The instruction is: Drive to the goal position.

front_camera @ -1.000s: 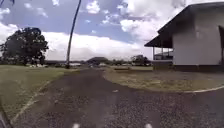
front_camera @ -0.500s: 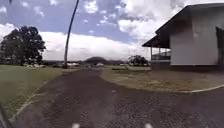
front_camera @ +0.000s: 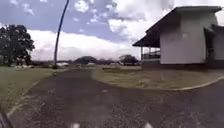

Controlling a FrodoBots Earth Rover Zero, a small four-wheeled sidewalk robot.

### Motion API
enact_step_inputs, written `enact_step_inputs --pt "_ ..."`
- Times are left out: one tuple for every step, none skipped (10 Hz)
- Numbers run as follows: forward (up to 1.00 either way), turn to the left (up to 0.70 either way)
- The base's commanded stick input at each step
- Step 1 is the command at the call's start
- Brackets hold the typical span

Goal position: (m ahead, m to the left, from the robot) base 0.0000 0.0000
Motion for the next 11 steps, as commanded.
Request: enact_step_inputs --pt "0.00 -0.70" --pt "0.00 -0.70" --pt "0.00 -0.70" --pt "0.00 -0.70" --pt "0.00 -0.70" --pt "0.00 -0.70" --pt "0.00 -0.70" --pt "0.00 -0.70" --pt "0.00 -0.70" --pt "0.00 -0.70" --pt "0.00 -0.70"
